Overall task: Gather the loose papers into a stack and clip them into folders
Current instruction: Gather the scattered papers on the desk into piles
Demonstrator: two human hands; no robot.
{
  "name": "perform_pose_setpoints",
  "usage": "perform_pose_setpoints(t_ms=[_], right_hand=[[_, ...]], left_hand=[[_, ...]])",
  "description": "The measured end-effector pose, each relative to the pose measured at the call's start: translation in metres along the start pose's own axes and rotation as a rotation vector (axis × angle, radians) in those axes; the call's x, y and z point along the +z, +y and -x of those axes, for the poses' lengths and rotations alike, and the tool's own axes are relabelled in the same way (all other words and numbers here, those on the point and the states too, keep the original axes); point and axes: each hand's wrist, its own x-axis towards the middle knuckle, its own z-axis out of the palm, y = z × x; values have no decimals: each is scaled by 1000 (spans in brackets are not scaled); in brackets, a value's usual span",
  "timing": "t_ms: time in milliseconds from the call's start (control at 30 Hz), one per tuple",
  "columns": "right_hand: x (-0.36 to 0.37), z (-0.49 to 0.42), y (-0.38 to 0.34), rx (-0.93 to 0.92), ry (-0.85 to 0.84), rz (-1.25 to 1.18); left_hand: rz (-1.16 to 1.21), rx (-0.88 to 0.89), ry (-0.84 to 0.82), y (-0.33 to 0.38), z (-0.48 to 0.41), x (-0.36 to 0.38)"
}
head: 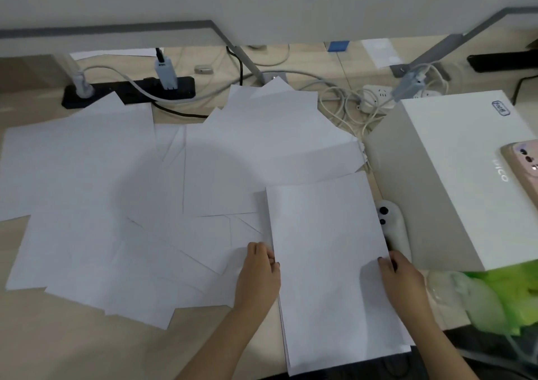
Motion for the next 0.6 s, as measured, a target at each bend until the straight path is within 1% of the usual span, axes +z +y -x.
perform_pose_setpoints(t_ms=[100, 167, 200, 300, 333, 433, 500, 600], right_hand=[[1, 2, -2, 0, 19, 15], [3, 8, -6, 8, 36, 19], [5, 12, -7, -6, 72, 39], [14, 23, -14, -113, 256, 198], [16, 26, -20, -130, 273, 208], [29, 34, -55, -157, 179, 99], [43, 39, -81, -238, 112, 79], [87, 49, -133, -388, -16, 84]], left_hand=[[-6, 55, -14, -1, -1, -2], [25, 70, -52, -1, -3, -5], [39, 76, -81, -2, -4, -7], [72, 108, -176, -6, -4, -22], [88, 123, -200, -9, -3, -28], [129, 153, -205, -22, -4, -56], [150, 156, -155, -31, -7, -79], [197, 123, -16, -63, -19, -131]])
